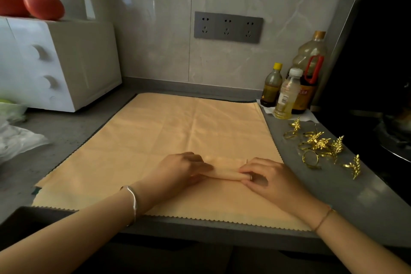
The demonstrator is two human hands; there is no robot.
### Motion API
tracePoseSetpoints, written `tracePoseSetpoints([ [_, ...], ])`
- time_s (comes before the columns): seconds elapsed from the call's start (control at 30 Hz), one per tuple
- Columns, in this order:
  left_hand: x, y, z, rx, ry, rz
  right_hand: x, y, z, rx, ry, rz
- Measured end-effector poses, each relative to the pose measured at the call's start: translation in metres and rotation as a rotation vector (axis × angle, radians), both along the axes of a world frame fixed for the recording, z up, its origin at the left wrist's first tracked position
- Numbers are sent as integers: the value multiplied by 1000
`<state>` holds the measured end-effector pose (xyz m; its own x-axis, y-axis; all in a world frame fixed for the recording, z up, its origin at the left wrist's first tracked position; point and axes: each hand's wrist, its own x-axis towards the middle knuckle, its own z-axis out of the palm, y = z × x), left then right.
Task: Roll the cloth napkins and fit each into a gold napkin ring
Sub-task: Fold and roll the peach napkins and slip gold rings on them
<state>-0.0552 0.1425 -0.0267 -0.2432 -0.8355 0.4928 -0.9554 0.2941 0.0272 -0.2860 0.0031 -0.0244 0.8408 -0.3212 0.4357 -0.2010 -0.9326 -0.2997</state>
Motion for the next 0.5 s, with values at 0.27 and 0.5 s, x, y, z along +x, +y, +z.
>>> tracePoseSetpoints([
  [0.27,11,-11,14,242,555,104,13,-6,6,543,-153,-140],
  [0.5,17,-22,16,323,799,69,21,-10,16,980,-210,-206],
])
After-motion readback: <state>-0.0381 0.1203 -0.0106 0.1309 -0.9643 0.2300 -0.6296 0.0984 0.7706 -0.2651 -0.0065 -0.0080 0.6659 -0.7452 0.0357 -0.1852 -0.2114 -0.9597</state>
